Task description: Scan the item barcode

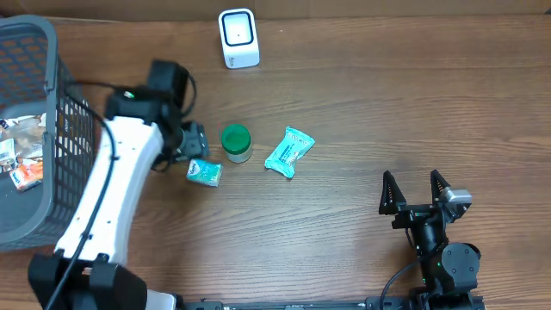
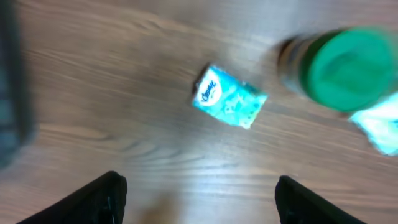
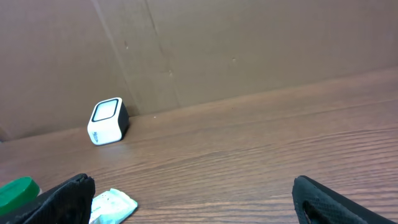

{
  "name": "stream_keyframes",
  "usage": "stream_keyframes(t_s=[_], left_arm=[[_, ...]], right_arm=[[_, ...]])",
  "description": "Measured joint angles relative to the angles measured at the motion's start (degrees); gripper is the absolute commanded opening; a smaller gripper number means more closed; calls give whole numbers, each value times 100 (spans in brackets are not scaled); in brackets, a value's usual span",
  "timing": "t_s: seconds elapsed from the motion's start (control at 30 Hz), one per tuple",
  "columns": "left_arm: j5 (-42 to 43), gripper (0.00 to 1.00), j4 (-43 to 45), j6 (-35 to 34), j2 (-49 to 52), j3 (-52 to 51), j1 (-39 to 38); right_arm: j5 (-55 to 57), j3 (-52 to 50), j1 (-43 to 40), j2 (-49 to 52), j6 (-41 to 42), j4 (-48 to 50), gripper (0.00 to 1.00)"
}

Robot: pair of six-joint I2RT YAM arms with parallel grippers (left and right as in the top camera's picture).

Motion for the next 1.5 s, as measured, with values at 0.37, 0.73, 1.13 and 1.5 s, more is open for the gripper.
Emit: stream_keyframes(t_s=[0.37,0.73,1.13,1.5], left_arm=[[4,78,-887,745,-52,1412,531],[114,80,-890,984,-52,1412,1856],[291,80,-918,1080,-52,1412,2844],[306,80,-909,1078,-52,1412,3062]], right_arm=[[-2,0,0,0,2,7,100],[-4,0,0,0,7,4,100],[-2,0,0,0,2,2,100],[-4,0,0,0,2,4,100]])
